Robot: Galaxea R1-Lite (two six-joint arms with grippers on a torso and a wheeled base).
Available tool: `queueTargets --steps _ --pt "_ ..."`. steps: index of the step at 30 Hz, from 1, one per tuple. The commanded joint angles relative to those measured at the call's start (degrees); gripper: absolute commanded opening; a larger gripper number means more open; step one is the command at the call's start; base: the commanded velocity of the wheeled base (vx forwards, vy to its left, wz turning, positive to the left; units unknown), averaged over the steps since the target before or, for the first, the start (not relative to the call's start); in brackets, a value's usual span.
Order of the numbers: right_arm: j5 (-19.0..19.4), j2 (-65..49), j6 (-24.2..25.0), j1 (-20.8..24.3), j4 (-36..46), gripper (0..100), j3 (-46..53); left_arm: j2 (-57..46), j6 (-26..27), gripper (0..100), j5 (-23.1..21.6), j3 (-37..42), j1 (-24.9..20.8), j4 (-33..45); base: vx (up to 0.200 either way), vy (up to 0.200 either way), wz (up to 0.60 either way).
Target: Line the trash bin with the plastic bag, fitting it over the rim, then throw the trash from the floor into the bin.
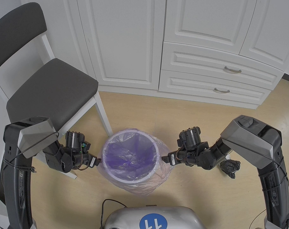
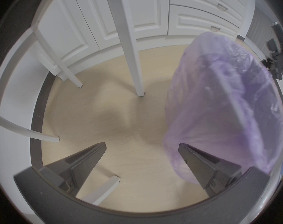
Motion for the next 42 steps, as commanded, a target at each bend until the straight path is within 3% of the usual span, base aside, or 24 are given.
queueTargets --steps 1,8,12,17,21,24,28,35,38,42 --pt "0.25 5.27 0.76 1.17 4.83 100 -6.78 -6.72 0.05 100 -0.16 12.78 -0.56 -9.78 0.000 0.000 0.00" --pt "1.48 7.46 3.40 1.17 13.53 100 -13.29 -10.06 0.14 100 -0.25 22.62 -1.79 -18.48 0.000 0.000 0.00" --pt "4.29 7.55 4.72 1.08 13.71 100 -13.73 -13.22 0.05 100 -0.43 26.31 -2.49 -20.15 0.000 0.000 0.00" --pt "4.12 6.23 5.07 0.91 13.62 100 -12.41 -16.12 -0.30 100 -1.22 27.89 -4.16 -20.59 0.000 0.000 0.00" --pt "3.85 1.22 4.28 0.29 13.79 100 -7.84 -18.50 -1.53 100 -1.13 28.68 -6.54 -20.85 0.000 0.000 0.00" --pt "3.68 -3.52 0.32 -1.29 13.62 100 -2.92 -19.29 -3.11 100 -0.69 28.42 -9.79 -20.85 0.000 0.000 0.00" --pt "3.68 -8.27 -3.37 -2.61 13.09 100 0.69 -17.79 -5.75 100 0.36 26.40 -14.54 -21.20 0.000 0.000 0.00" --pt "3.68 -15.65 -3.19 -4.37 12.39 100 3.85 -9.88 -5.48 100 9.68 15.59 -19.72 -19.36 0.000 0.000 0.00" --pt "3.77 -18.29 -3.46 -5.33 11.16 100 5.70 -7.42 -1.44 100 14.25 10.23 -19.90 -15.23 0.000 0.000 0.00" --pt "3.77 -21.28 -3.72 -6.04 8.87 100 8.86 -3.64 2.60 100 16.01 4.34 -19.90 -12.68 0.000 0.000 0.00"
